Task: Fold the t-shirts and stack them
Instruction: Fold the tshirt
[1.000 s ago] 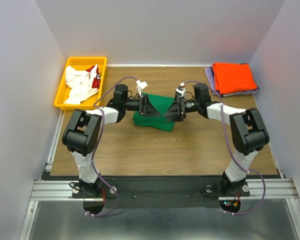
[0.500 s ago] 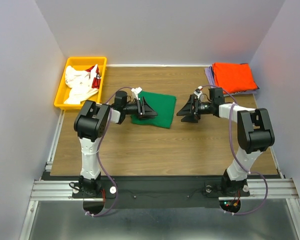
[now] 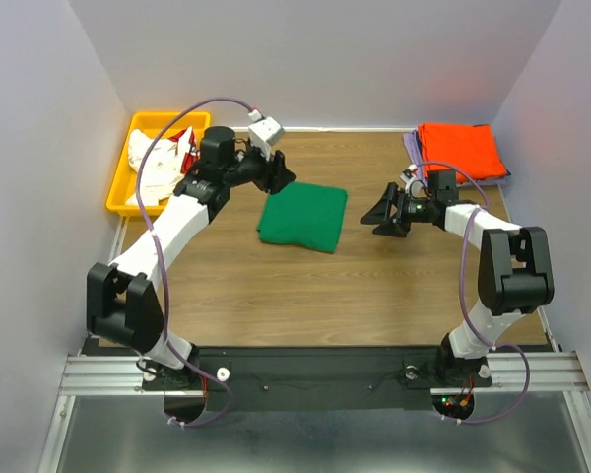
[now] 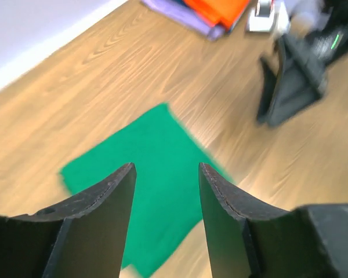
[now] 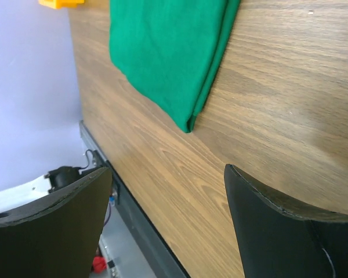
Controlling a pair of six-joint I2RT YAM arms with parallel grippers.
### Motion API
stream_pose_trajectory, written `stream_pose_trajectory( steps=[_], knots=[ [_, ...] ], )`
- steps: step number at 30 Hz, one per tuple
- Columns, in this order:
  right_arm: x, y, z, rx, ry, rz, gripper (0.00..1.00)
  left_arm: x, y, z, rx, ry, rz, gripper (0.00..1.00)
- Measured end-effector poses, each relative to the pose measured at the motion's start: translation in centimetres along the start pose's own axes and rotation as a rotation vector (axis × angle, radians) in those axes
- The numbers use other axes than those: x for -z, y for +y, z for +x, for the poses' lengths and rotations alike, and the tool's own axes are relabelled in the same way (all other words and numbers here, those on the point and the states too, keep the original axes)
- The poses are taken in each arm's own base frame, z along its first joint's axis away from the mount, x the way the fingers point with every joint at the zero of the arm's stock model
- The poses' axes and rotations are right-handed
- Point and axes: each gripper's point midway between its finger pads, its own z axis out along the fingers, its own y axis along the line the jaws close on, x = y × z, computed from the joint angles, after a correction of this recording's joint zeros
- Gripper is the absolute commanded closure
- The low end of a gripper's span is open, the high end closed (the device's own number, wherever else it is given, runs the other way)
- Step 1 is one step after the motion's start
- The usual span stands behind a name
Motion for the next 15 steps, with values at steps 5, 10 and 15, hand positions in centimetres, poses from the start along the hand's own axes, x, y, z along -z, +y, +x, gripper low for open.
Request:
stream_pose_trajectory(
  steps=[5,10,15],
  knots=[
    [0.2,-0.9,0.0,-0.021,-0.031,0.062,0.17,-0.2,-4.0,3.5,-0.349,0.140,-0.002,0.58],
    [0.1,-1.9,0.0,-0.071,-0.050,0.117,0.18,-1.3,-9.3,10.9,-0.660,0.340,0.128,0.71],
    [0.1,-2.3,-0.1,-0.095,-0.061,0.137,0.18,-2.6,-11.6,14.8,-0.839,0.427,0.203,0.78]
  ],
)
